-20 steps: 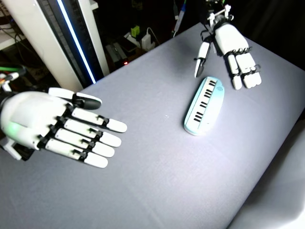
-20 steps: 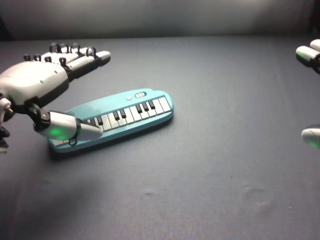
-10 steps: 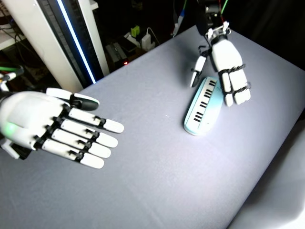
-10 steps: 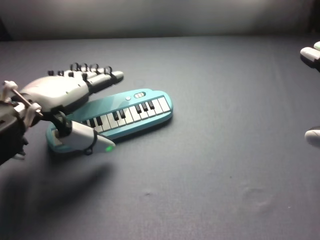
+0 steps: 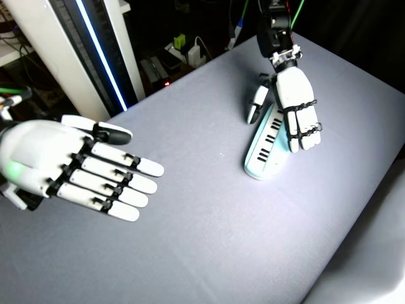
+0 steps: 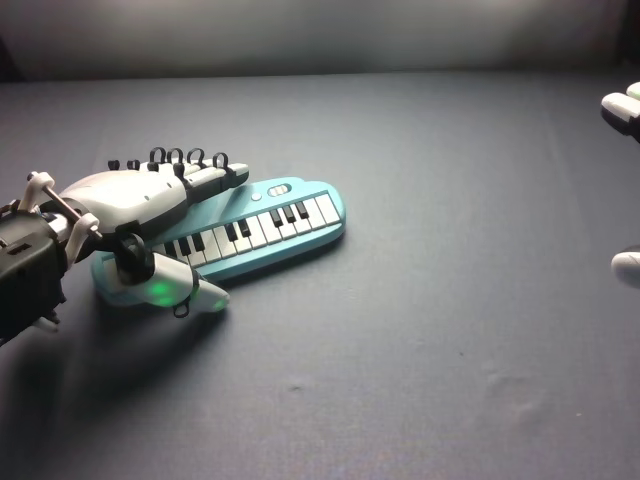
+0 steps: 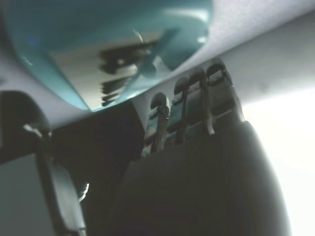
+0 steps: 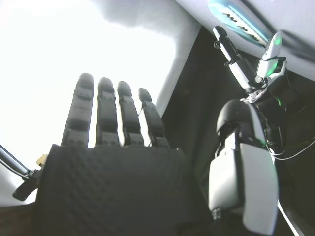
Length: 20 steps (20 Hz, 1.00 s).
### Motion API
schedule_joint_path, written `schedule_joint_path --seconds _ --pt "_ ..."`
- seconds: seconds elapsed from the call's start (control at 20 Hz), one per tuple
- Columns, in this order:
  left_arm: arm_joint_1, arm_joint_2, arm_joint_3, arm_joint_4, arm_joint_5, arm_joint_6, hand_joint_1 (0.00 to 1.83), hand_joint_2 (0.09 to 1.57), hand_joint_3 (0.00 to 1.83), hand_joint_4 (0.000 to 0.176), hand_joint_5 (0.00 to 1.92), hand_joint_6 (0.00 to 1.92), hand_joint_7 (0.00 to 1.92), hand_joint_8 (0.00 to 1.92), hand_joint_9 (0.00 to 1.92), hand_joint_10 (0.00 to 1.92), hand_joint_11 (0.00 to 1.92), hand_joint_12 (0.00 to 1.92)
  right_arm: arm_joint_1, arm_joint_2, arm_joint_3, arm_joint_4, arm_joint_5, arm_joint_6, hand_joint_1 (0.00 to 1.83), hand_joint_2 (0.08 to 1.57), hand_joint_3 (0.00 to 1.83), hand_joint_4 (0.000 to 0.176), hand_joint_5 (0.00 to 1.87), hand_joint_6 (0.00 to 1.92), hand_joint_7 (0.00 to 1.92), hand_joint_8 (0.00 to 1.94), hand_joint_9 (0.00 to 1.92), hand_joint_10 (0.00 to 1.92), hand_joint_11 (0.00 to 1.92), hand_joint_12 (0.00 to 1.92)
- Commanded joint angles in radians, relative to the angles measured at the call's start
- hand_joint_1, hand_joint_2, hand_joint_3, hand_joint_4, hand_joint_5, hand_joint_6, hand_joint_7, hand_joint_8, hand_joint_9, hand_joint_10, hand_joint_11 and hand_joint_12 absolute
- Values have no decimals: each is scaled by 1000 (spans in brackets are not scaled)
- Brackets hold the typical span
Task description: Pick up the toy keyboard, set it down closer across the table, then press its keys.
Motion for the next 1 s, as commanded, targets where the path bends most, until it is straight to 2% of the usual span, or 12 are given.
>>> schedule_joint_path --seconds 0.0,0.05,0.15,0.2,0.3,0.35,0.45,0.55,0.7,0.75,0.85,0.95 --pt "-12 -5 8 2 -87 2 891 970 23 99 0 0 0 0 0 0 2 1 4 7 1 -6 130 8 206 1185 24 12 0 0 0 0 0 0 0 0" --pt "-12 -9 13 2 -79 2 921 1051 0 96 0 0 0 0 0 0 0 556 4 7 1 -6 131 9 204 1186 22 19 0 0 0 0 0 0 0 0" --pt "-11 -14 19 -3 -72 1 1001 1058 0 86 0 0 0 0 41 13 0 1113 3 7 1 -8 132 10 201 1193 20 23 0 0 0 0 0 0 0 0" --pt "-11 -16 20 -3 -70 -3 1123 1132 3 47 70 11 175 24 220 74 0 1445 3 7 1 -8 132 12 182 1219 20 19 0 0 0 0 0 0 0 0" --pt "-11 -16 21 -3 -70 -7 1149 1147 3 39 170 43 273 47 292 110 0 1536 3 7 1 -9 133 13 169 1219 15 26 0 0 0 0 0 0 0 0" --pt "-10 -16 22 -3 -71 -10 1185 1151 3 19 265 87 347 51 319 278 7 1642 3 7 1 -9 133 13 154 1210 9 35 0 0 0 0 0 0 0 0" --pt "-10 -16 22 -3 -71 -10 1324 1150 0 0 216 967 388 485 359 1124 356 1713 3 7 1 -9 133 14 141 1212 8 31 0 0 0 0 0 0 0 0" --pt "-10 -16 22 -3 -76 -12 1375 1140 0 0 110 1345 331 692 309 1223 336 1698 2 7 1 -9 133 14 154 1211 4 39 0 0 0 0 0 0 0 0" --pt "-10 -16 22 -3 -77 -12 1437 1133 0 0 97 1488 285 837 344 1317 403 1744 1 7 1 -9 133 16 163 1219 7 26 0 0 0 0 0 0 0 0" --pt "-10 -16 21 -2 -79 -12 1572 1183 4 0 95 1505 253 938 571 1519 515 1785 0 7 1 -9 133 16 173 1222 7 23 0 0 0 0 0 0 0 0" --pt "-11 -16 13 10 -90 -13 1608 1200 1 0 100 1519 167 1298 620 1592 573 1885 0 7 1 -9 134 16 160 1217 3 16 0 0 0 0 0 0 0 0" --pt "-23 -11 -3 49 -103 -18 1471 1138 0 0 100 1484 179 1359 246 1533 304 1798 0 8 1 -10 144 23 151 1237 10 14 0 0 0 0 0 0 0 0"
